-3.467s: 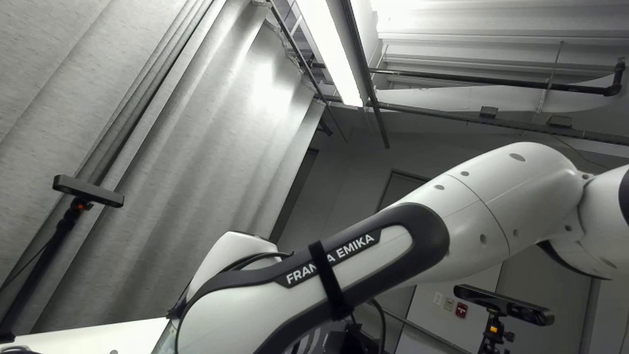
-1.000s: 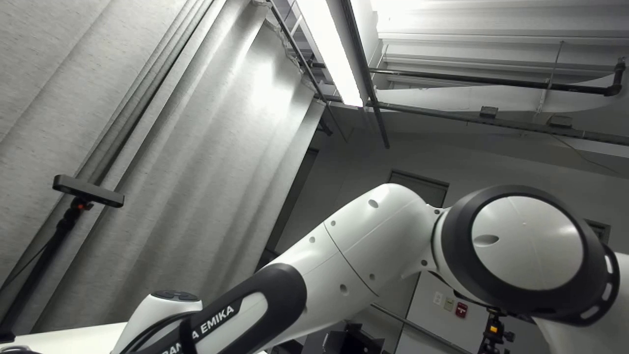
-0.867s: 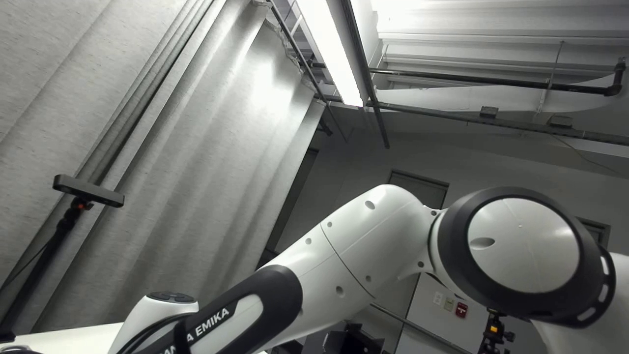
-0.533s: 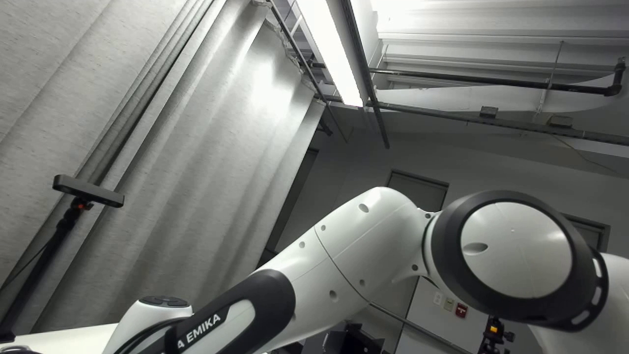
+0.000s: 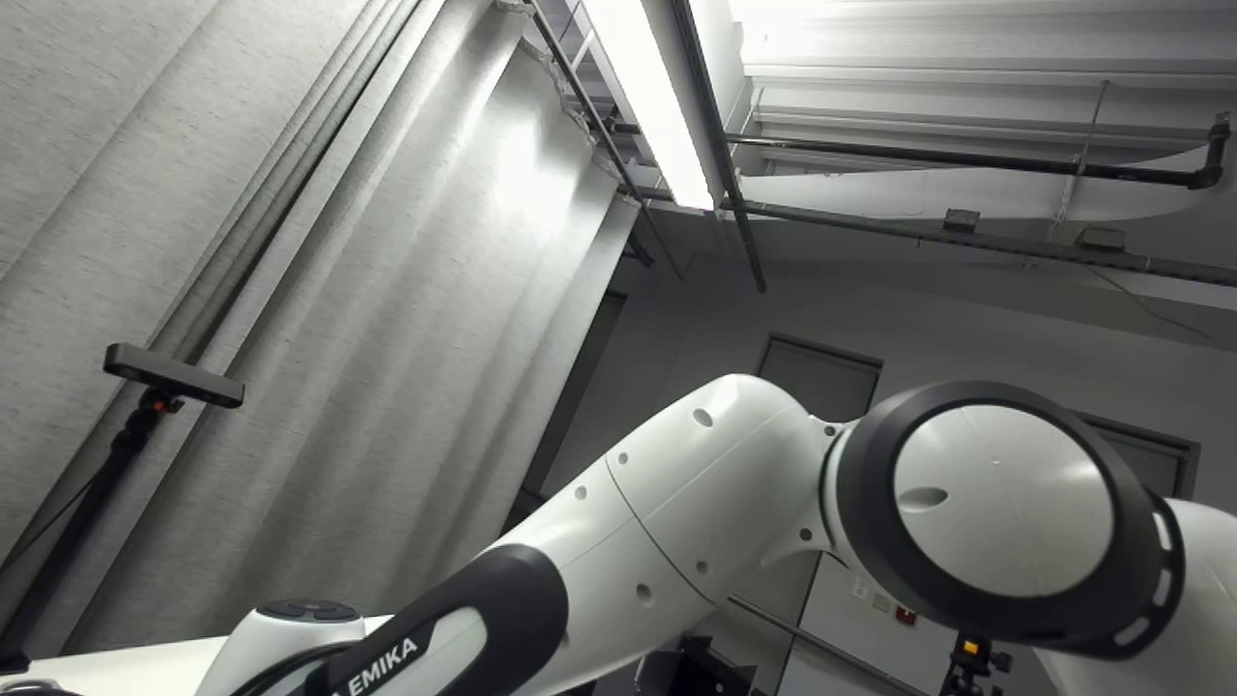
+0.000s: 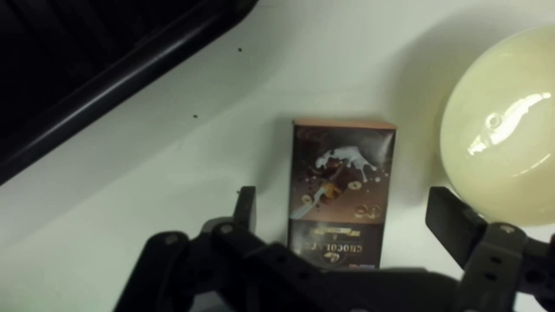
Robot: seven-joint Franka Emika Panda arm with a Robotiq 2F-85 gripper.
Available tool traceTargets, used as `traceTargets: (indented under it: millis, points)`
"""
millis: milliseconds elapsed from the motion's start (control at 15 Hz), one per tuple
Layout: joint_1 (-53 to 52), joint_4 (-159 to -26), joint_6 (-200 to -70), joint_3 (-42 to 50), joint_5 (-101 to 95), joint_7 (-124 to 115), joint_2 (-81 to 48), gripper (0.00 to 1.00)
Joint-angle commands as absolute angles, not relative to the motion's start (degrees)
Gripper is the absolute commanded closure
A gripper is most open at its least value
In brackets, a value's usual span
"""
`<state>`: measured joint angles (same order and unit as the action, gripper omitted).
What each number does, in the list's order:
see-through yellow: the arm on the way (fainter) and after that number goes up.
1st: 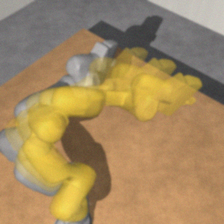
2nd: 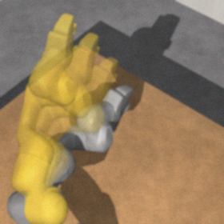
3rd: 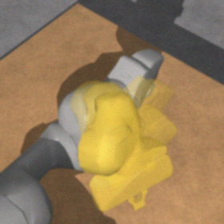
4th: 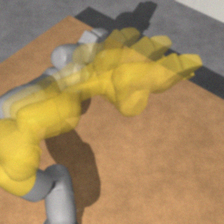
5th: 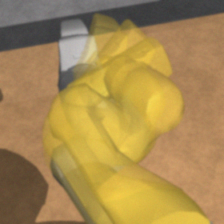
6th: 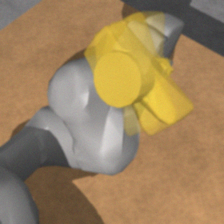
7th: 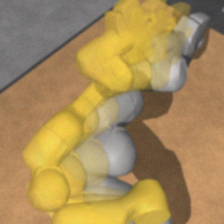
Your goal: Put the box inside the small bowl
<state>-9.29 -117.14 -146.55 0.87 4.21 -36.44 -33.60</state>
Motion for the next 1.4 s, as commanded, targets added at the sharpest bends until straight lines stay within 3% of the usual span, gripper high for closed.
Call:
traceTargets:
  millis: [0,133,467,1333]
  points:
    - [-10.48,-116.11,-146.94,1.67,5.81,-37.75,-34.76,0.25]
    - [-10.5,-116.28,-147.06,1.7,6.06,-38.06,-34.71,0.34]
    - [-10.7,-116.9,-146.93,2.03,6.06,-38.95,-33.82,0.72]
    - [-13.78,-119.35,-144.54,4.12,1.93,-44.4,-24.39,0.72]
